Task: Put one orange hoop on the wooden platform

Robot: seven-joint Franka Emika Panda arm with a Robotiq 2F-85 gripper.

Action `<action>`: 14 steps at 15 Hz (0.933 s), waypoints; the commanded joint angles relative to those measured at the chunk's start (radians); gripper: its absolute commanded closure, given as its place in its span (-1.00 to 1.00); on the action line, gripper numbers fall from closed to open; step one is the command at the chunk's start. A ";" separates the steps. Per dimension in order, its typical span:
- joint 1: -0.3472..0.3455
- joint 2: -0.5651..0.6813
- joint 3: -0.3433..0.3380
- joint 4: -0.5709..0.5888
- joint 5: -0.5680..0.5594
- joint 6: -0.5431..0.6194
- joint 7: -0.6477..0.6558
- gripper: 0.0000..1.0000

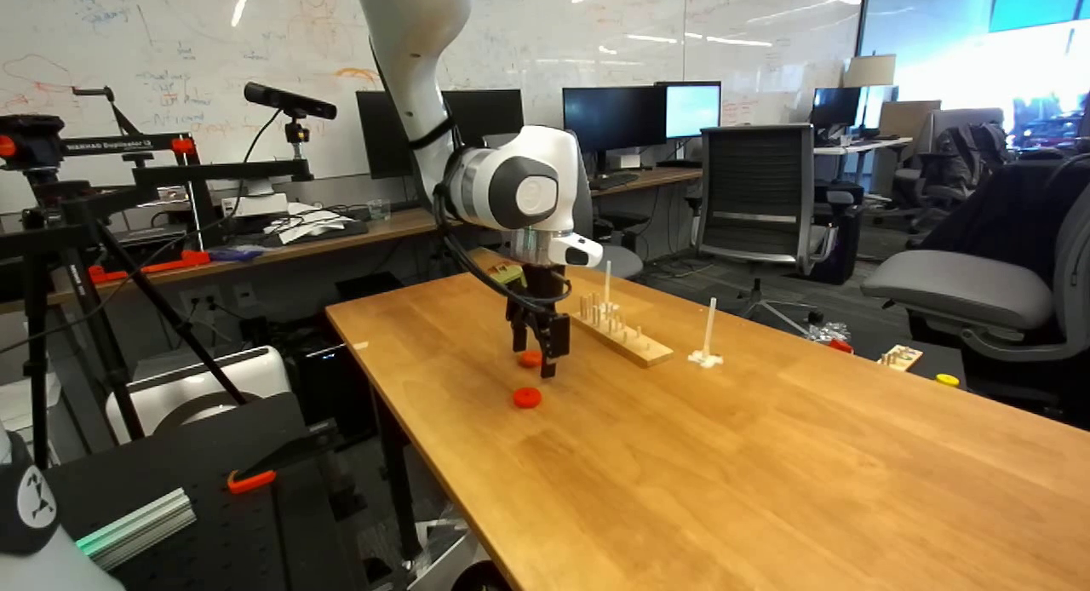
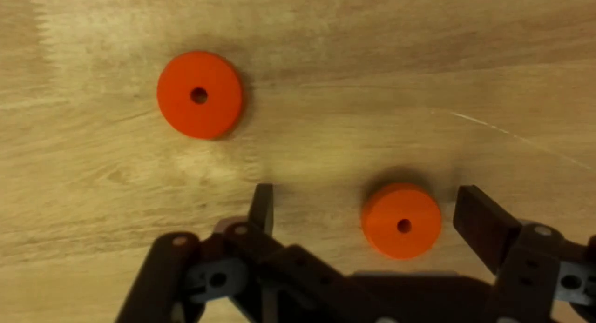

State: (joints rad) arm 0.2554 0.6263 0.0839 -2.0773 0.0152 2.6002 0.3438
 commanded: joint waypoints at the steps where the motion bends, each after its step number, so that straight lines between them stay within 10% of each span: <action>1: 0.028 0.031 -0.015 0.030 0.003 0.003 0.007 -1.00; 2: 0.029 0.032 -0.012 0.024 0.003 0.008 0.002 -0.50; 9: 0.062 0.001 -0.031 -0.005 -0.013 0.048 0.025 0.43; 10: 0.063 -0.001 -0.034 -0.009 -0.013 0.059 0.026 -0.43; 13: 0.066 -0.003 -0.040 -0.013 -0.011 0.074 0.034 -0.50; 14: 0.074 -0.003 -0.047 -0.014 -0.017 0.084 0.043 0.33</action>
State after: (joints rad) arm 0.2964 0.6246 0.0741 -2.0759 0.0147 2.6399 0.3538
